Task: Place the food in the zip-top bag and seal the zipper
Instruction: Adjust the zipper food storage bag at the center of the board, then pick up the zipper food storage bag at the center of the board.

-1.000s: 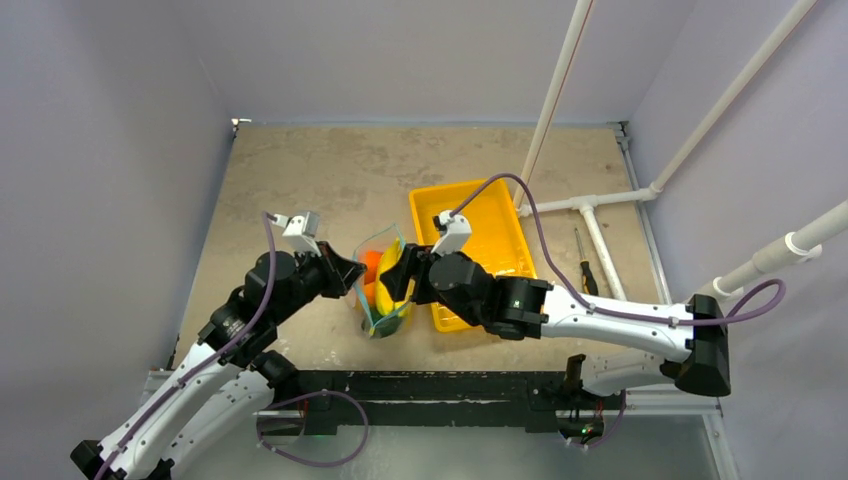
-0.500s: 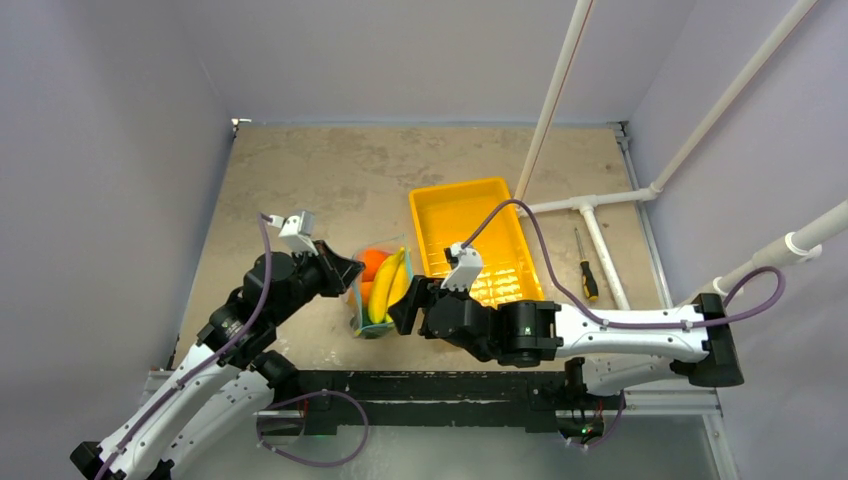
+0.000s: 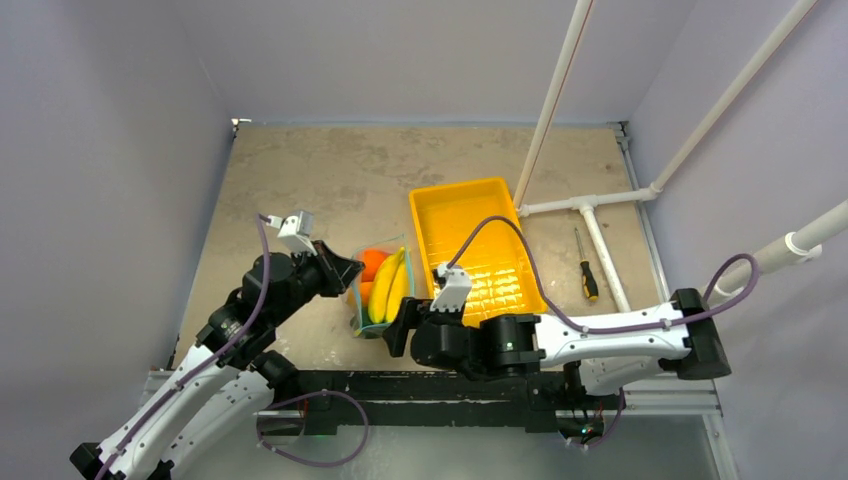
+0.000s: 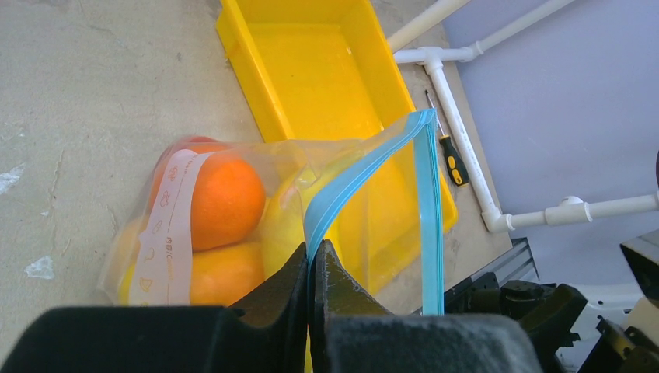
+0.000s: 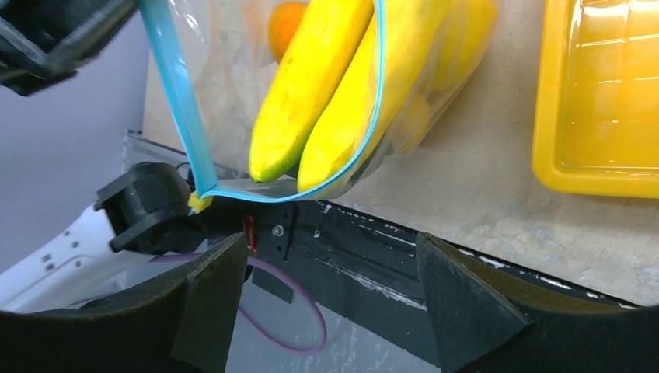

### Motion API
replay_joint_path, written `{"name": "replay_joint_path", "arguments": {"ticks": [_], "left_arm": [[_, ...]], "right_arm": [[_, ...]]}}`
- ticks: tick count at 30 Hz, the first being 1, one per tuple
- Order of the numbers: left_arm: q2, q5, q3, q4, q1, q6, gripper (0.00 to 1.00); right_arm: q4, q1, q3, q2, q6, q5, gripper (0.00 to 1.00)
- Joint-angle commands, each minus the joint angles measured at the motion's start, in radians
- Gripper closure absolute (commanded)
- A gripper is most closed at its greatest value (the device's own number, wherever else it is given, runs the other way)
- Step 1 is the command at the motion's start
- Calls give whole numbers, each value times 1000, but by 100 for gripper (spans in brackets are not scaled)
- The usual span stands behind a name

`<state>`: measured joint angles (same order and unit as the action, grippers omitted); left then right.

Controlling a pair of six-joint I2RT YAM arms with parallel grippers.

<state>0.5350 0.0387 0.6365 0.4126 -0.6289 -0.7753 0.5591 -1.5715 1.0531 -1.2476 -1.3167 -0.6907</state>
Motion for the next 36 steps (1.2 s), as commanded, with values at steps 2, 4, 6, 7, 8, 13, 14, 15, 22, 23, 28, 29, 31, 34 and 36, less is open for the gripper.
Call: {"name": "replay_joint_path", "arguments": {"ticks": [2,4,6,7,8,13,14,15,22,23,28,29,31,34,36], "left_arm": [[9,3,9,-33,-1,-15,100],[10,3,9,-33,-1,-14,100],[10,3,11,-30,-1,-14,100],[10,3,12,-28,-1,-12,100],[8,2,12,-23,-2,-11,100],[2,9,14,-7,-1,-12,100],[1,10,14,-6,0,-13,100],[0,10,14,-7,0,-14,100],[6,8,14,-10,-1,-15,100],[6,5,13,-11,-1,-16,100],[-6,-1,6,-9,0,-20,100],[-9,0,6,-5,-1,-19,100],[-17,0,4,4,0,-18,100],[-24,0,2,10,0,-18,100],[-28,-1,0,14,-1,-18,100]], "right_arm": [[-36,-16,85,-91,-31,-75,17],[-24,-16,123,-128,-29,-102,16],[-4,-19,177,-167,-30,-133,15],[3,-21,196,-182,-27,-145,15],[5,-22,215,-197,-21,-154,14],[29,-22,285,-266,-5,-187,11],[41,-22,296,-280,-8,-187,11],[61,-22,308,-297,-24,-185,10],[192,-21,420,-426,-98,-191,12],[205,-20,435,-442,-107,-193,13],[243,3,476,-488,-136,-200,25],[238,10,476,-489,-129,-199,27],[229,22,476,-488,-117,-199,32],[203,40,480,-486,-81,-198,45],[193,53,483,-486,-63,-198,55]]}}
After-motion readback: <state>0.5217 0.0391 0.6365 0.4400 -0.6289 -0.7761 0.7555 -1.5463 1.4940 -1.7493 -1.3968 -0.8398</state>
